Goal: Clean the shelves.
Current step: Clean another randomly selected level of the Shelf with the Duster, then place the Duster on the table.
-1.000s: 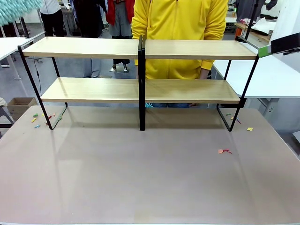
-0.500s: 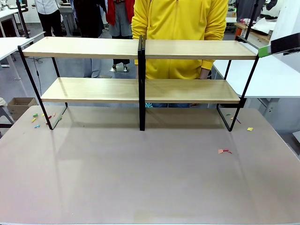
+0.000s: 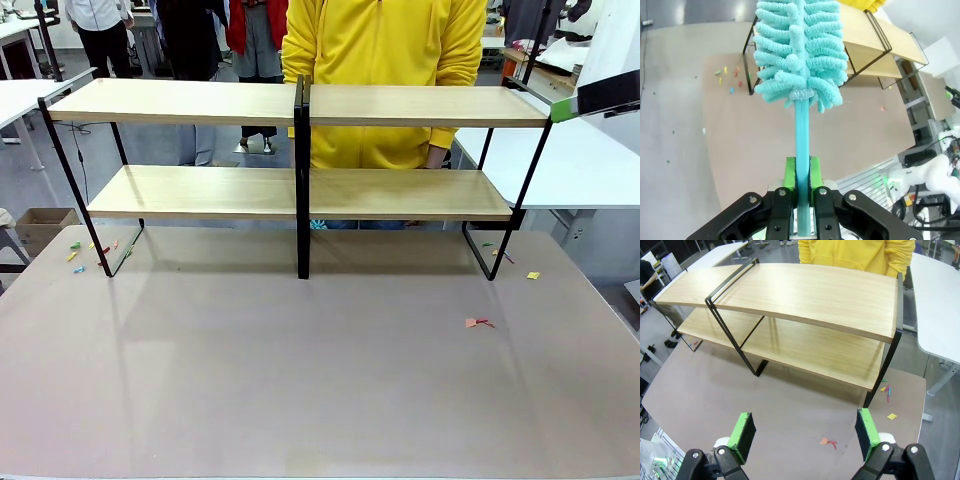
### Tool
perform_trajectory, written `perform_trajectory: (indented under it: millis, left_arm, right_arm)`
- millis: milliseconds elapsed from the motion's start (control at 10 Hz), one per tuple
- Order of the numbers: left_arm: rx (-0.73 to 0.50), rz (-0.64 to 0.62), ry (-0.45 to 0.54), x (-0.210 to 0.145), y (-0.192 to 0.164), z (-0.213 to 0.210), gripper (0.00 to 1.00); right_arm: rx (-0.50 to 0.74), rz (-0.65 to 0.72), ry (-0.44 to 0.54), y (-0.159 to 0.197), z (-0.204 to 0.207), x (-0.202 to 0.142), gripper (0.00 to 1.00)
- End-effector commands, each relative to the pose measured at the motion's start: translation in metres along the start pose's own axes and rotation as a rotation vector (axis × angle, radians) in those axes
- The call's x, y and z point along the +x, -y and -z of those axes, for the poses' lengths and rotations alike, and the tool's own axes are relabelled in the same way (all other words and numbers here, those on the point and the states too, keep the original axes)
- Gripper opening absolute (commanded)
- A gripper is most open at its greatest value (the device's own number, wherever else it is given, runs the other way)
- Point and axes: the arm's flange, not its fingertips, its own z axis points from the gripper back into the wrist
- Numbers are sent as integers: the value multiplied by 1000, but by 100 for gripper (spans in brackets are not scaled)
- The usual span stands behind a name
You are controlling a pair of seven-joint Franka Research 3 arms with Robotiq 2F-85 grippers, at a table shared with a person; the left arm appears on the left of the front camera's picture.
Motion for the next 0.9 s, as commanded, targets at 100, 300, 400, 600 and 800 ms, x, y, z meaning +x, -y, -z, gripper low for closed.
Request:
perform_trajectory:
  millis: [100,300,400,600,800]
  left_arm:
    - [-20,29,9,-3,6,-1,13]
    - [-20,29,9,-3,6,-1,13]
    - [-20,29,9,-3,6,-1,13]
    - [-20,29,9,-3,6,-1,13]
    - [-20,29,9,-3,6,-1,13]
  right_arm:
    - [4,2,2,1,0,0,100]
    - [4,2,2,1,0,0,100]
    - [4,2,2,1,0,0,100]
    - [4,2,2,1,0,0,100]
    - [4,2,2,1,0,0,100]
